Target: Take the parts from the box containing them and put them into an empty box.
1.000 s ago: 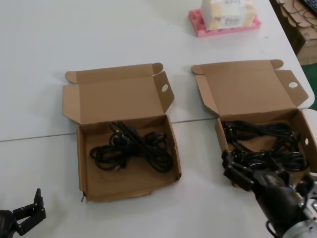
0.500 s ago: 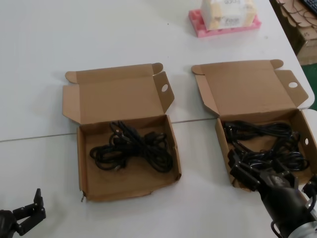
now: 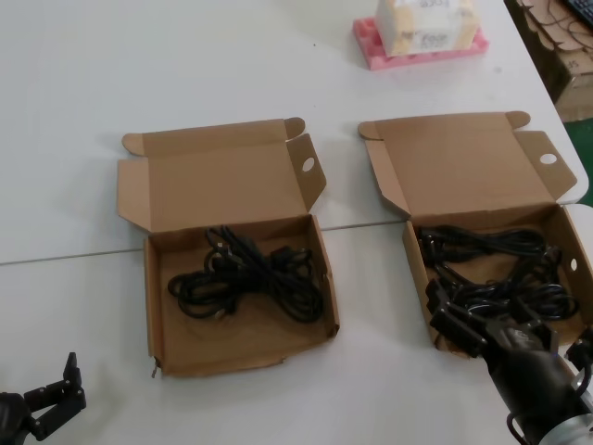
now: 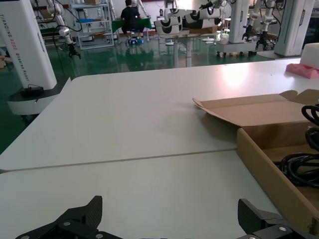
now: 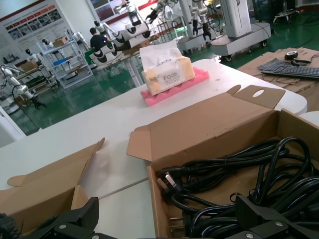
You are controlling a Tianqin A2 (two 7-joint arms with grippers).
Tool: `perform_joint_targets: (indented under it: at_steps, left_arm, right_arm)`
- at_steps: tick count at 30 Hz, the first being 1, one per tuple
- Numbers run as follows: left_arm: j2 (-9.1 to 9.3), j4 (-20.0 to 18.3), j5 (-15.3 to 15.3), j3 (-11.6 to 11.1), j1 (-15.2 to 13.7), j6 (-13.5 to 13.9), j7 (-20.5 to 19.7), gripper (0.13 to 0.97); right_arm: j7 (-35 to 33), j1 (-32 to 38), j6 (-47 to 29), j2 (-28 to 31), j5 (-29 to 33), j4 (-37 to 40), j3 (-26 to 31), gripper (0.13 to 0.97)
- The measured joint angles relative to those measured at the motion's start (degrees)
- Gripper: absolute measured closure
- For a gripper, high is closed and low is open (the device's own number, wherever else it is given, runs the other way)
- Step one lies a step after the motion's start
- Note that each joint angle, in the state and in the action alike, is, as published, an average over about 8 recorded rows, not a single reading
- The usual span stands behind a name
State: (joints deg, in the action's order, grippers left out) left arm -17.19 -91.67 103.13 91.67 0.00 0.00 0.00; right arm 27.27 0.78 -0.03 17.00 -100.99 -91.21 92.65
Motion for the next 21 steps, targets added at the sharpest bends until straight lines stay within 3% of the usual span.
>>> perform_joint_targets:
  at_steps: [21]
  left_arm:
    - [0.00,0.00,0.00,0.00,0.00,0.00,0.00,0.132]
  right_arm:
    - [0.00,0.00,0.00,0.00,0.00,0.00,0.00,0.129]
